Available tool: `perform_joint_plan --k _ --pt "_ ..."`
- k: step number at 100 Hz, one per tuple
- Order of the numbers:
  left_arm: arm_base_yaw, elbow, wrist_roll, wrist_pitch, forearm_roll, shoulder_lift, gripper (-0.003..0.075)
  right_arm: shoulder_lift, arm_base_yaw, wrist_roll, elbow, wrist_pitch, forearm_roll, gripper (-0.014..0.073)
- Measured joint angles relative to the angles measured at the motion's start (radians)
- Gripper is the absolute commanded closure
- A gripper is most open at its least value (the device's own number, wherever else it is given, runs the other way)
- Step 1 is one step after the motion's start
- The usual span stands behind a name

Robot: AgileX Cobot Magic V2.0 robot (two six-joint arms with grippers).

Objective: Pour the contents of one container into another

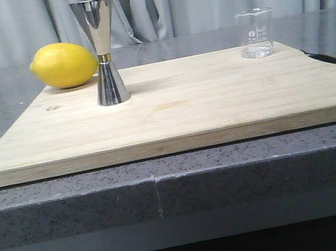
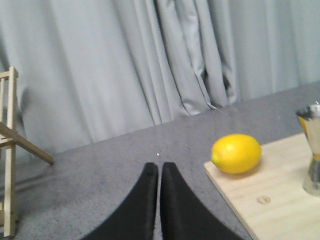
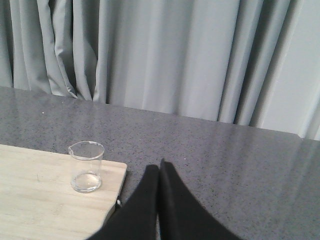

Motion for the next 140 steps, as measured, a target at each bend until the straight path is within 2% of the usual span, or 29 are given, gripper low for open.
perform_joint_plan --k 15,29,48,62,76,97,116,140 --pt "0.000 0.000 -0.409 0.050 0.402 -0.047 0.0739 0.000 0.000 0.000 0.000 0.000 0.000 0.0661" --pt "0.000 0.026 -0.781 0.033 0.736 -0.102 0.0739 0.000 0.000 0.000 0.000 0.000 0.000 0.0661" --pt "0.000 0.136 -1.269 -0.150 1.092 -0.180 0.0739 0.000 0.000 0.000 0.000 0.000 0.000 0.0661" --pt "-0.002 0.229 -1.491 -0.323 1.317 -0.216 0.0739 0.000 0.000 0.000 0.000 0.000 0.000 0.0661" --pt "-0.004 0.303 -1.595 -0.468 1.475 -0.222 0.0739 0.000 0.000 0.000 0.000 0.000 0.000 0.0661" --pt "-0.004 0.354 -1.659 -0.596 1.542 -0.229 0.0739 0.000 0.000 0.000 0.000 0.000 0.000 0.0661" --pt "-0.004 0.354 -1.679 -0.591 1.595 -0.280 0.0739 0.000 0.000 0.000 0.000 0.000 0.000 0.0661" --pt "-0.004 0.354 -1.692 -0.518 1.604 -0.320 0.0739 0.000 0.000 0.000 0.000 0.000 0.000 0.0661"
